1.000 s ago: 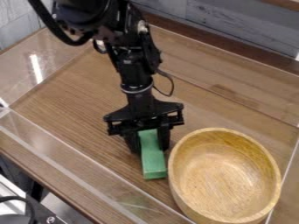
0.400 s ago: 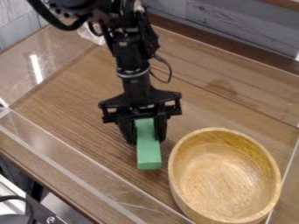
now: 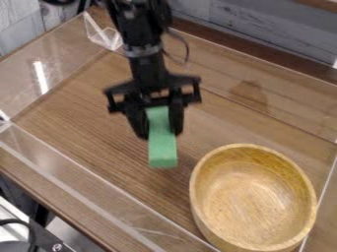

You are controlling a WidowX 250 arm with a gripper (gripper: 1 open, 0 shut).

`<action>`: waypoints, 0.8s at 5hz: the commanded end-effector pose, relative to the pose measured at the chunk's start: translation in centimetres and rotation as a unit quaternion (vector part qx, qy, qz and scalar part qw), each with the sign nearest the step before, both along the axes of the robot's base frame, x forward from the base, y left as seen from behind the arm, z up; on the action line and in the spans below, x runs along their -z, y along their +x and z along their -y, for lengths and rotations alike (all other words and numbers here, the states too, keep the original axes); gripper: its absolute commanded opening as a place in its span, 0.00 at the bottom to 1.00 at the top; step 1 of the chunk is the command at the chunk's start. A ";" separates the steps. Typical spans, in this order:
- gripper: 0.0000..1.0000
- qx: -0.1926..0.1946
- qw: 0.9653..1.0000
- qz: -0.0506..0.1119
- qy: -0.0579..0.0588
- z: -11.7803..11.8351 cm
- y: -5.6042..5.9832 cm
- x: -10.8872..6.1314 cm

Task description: Put the green block in the brown bowl

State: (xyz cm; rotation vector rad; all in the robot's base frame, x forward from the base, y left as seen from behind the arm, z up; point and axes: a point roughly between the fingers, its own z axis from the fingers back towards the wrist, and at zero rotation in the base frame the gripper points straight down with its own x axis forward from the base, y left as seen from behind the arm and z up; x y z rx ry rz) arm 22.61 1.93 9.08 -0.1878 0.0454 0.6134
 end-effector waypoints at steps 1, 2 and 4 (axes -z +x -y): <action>0.00 0.052 0.998 0.043 0.009 -1.2 1.1 -4.0; 0.00 0.101 0.993 0.060 0.016 -2.5 1.8 -5.7; 0.00 0.099 0.990 0.093 0.029 -5.9 4.1 -6.9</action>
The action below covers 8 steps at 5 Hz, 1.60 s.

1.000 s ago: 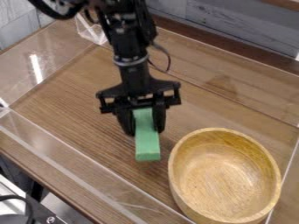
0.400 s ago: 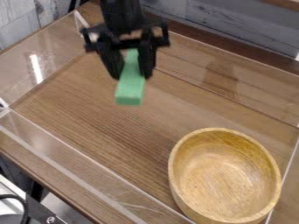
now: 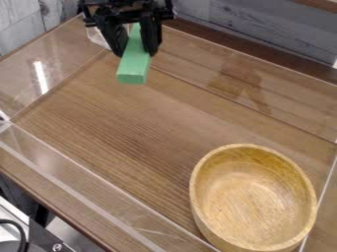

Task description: Put the green block in the brown bowl

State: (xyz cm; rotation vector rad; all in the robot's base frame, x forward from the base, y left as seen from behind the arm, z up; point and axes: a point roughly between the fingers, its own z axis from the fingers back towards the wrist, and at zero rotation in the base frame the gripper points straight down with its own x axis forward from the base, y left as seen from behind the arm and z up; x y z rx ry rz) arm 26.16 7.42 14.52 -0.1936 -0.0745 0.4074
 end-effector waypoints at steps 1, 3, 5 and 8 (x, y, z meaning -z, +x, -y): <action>0.00 -0.005 0.999 0.043 0.015 -1.5 2.1 -0.9; 0.00 -0.028 0.997 0.073 0.015 -3.0 4.4 0.7; 0.00 0.000 0.997 0.082 0.004 0.7 3.6 1.7; 0.00 0.144 0.986 0.080 -0.017 15.5 -1.0 2.4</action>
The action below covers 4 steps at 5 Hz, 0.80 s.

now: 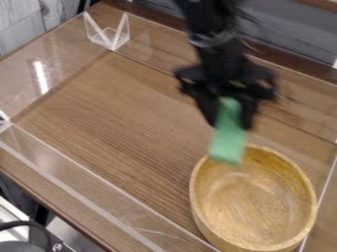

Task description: Put the green block in the brown bowl

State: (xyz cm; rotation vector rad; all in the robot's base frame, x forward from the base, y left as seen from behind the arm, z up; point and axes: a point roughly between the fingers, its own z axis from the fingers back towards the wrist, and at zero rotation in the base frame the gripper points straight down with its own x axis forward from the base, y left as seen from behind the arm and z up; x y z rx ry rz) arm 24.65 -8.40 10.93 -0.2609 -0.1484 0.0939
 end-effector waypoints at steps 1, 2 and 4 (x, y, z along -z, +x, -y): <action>0.00 0.027 0.999 0.028 -0.004 3.2 -1.7 -1.4; 0.00 0.051 0.998 0.026 -0.003 6.5 -3.9 -0.3; 0.00 0.047 0.999 0.019 -0.003 6.3 -5.3 1.6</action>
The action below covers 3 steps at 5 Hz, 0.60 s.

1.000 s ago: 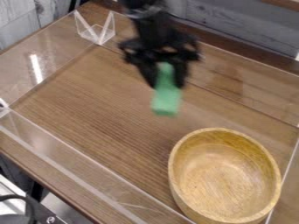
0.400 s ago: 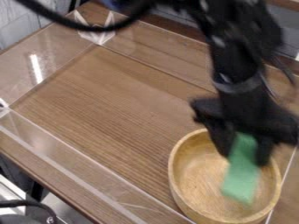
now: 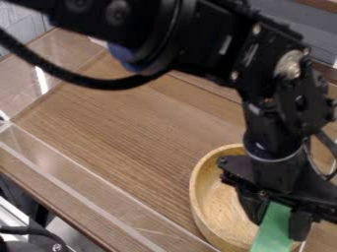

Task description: Put the green block in the brown bowl

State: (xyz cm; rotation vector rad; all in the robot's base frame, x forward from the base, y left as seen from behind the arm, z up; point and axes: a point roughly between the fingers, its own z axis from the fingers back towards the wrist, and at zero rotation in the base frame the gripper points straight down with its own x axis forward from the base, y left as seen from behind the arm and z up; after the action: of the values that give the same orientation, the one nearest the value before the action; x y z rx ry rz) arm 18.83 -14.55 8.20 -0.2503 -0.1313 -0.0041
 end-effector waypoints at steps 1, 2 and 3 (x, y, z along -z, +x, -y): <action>0.00 -0.008 1.000 0.017 -0.013 -0.3 0.4 -0.9; 0.00 -0.013 1.000 0.016 -0.014 -0.5 0.5 -0.7; 0.00 -0.019 1.000 0.014 -0.015 -0.8 0.6 -0.6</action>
State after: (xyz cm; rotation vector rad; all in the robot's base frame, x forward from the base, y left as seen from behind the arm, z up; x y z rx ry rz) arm 18.92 -13.68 7.79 -0.2560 -0.1262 0.0268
